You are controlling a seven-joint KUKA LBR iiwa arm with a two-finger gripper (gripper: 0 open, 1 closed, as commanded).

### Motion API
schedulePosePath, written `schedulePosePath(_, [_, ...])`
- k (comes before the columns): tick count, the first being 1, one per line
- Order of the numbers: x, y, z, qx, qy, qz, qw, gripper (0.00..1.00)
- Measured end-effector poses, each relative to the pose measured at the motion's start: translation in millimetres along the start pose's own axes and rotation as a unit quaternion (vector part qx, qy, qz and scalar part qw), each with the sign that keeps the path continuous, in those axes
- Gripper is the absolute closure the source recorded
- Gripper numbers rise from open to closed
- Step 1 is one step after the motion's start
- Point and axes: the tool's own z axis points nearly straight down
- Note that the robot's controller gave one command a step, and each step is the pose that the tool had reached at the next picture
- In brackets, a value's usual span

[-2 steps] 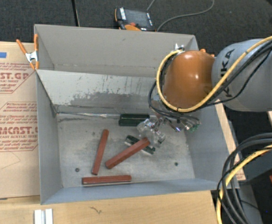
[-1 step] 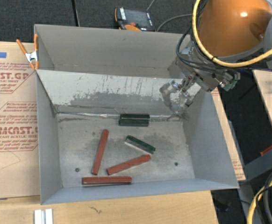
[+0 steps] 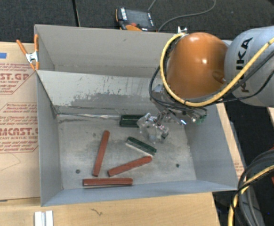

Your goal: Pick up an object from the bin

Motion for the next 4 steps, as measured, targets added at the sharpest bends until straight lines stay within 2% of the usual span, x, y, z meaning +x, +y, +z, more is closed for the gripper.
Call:
schedulePosePath(1, [-0.5, -2.7, -4.2, 0.003, -0.0030, 0.002, 1.0000, 0.00])
schedulePosePath(2, [26.5, 60.1, 136.1, 0.003, -0.0031, 0.042, 0.9991, 0.00])
schedulePosePath(3, [25.1, 58.1, 132.7, 0.005, -0.0053, 0.044, 0.9990, 1.00])
schedulePosePath(4, [-12.6, 53.1, -24.1, 0.006, -0.0064, 0.082, 0.9966, 1.00])
